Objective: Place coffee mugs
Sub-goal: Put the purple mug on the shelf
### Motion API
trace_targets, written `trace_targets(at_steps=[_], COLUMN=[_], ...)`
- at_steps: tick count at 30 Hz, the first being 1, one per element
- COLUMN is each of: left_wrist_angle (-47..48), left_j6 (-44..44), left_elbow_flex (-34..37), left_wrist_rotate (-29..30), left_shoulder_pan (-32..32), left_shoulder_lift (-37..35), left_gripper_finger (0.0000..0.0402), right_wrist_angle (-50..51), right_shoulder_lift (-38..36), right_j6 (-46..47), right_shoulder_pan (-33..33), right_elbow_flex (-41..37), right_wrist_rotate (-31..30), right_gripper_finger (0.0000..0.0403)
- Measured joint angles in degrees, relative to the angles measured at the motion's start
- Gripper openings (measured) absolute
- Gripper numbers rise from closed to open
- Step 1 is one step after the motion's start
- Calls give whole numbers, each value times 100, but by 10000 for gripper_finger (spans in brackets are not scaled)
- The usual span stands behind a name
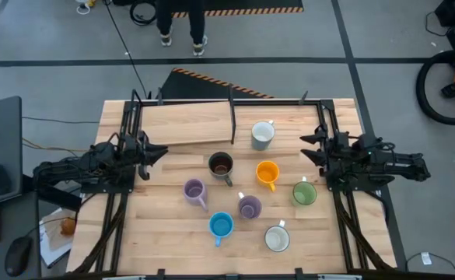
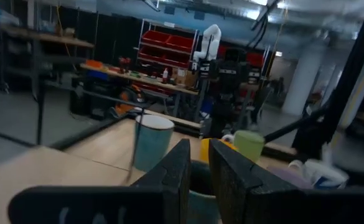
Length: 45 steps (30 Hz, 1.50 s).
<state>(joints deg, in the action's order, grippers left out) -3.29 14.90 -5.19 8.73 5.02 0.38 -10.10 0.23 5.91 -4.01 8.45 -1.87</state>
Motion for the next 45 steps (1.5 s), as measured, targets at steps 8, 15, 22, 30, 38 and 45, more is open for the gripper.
trace_targets(at_steps=[8, 15, 22, 30, 38, 45], left_wrist_angle=[-102, -30, 79, 1083, 2664, 4042], left_j6=[1123, 1492, 1117, 164, -241, -863], left_elbow_flex=[-1, -117, -791, -2024, -3560, -4639], left_wrist_rotate=[-363, -620, -541, -487, -653, -1938], left_shoulder_pan=[-3, -2, 7, 7, 252, 163], left_shoulder_lift=[113, 628, 1762, 3343, 4833, 5932], left_gripper_finger=[64, 64, 64, 64, 64, 64], right_wrist_angle=[-218, -230, -229, -245, -417, -934], right_shoulder_lift=[0, 0, 79, 483, 1402, 2172], right_j6=[1123, 1617, 1584, 1100, 1097, 751], right_shoulder_pan=[2, 2, 2, -66, -260, -350], right_elbow_flex=[2, 2, 0, 0, 0, 17], right_wrist_rotate=[236, -214, -618, -1145, -1053, -495], right_gripper_finger=[229, 229, 229, 229, 229, 229])
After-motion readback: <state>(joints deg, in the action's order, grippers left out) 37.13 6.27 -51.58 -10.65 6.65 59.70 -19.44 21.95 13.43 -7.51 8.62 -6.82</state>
